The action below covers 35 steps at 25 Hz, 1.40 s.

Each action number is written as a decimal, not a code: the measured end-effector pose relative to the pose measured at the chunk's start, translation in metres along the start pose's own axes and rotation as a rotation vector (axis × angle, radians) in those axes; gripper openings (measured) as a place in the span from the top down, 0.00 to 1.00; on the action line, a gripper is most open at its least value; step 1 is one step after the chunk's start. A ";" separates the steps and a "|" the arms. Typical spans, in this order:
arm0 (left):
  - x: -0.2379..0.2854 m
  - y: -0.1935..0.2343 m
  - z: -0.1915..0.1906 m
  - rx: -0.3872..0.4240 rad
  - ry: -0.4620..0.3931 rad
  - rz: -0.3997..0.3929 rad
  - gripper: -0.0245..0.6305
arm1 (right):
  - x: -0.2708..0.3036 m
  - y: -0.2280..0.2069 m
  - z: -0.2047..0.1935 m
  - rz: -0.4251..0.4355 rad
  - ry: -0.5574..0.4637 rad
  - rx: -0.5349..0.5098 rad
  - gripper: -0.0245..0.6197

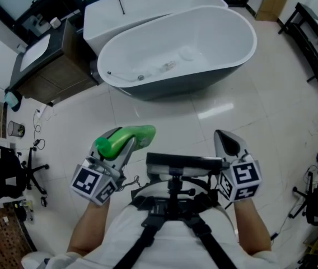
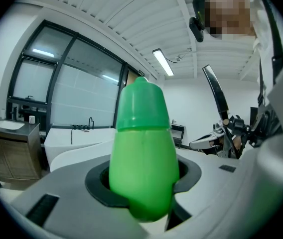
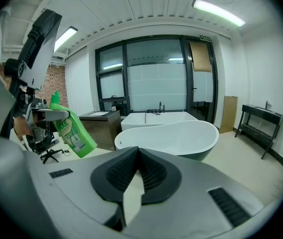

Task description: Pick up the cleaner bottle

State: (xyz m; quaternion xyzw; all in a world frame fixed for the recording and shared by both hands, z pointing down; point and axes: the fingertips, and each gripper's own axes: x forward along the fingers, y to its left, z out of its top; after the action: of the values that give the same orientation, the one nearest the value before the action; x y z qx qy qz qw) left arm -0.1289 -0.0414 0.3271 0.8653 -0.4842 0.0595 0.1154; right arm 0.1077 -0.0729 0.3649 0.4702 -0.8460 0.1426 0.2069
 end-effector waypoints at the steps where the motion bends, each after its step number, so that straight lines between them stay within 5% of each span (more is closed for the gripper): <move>1: 0.001 0.003 0.000 -0.003 0.005 0.006 0.69 | 0.000 -0.003 0.001 -0.005 -0.003 -0.001 0.95; 12: 0.016 0.031 0.008 -0.008 0.048 0.065 0.69 | 0.008 -0.020 0.035 -0.034 -0.065 0.005 0.95; 29: 0.030 0.070 0.003 -0.036 0.159 0.154 0.69 | 0.026 -0.027 0.032 -0.049 -0.044 0.008 0.95; 35: 0.031 0.079 0.001 0.016 0.204 0.187 0.69 | 0.030 -0.027 0.029 -0.049 -0.028 0.010 0.95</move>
State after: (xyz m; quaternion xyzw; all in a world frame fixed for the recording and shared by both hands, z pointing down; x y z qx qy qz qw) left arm -0.1801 -0.1066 0.3440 0.8067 -0.5480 0.1618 0.1510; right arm 0.1108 -0.1213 0.3555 0.4937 -0.8364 0.1350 0.1963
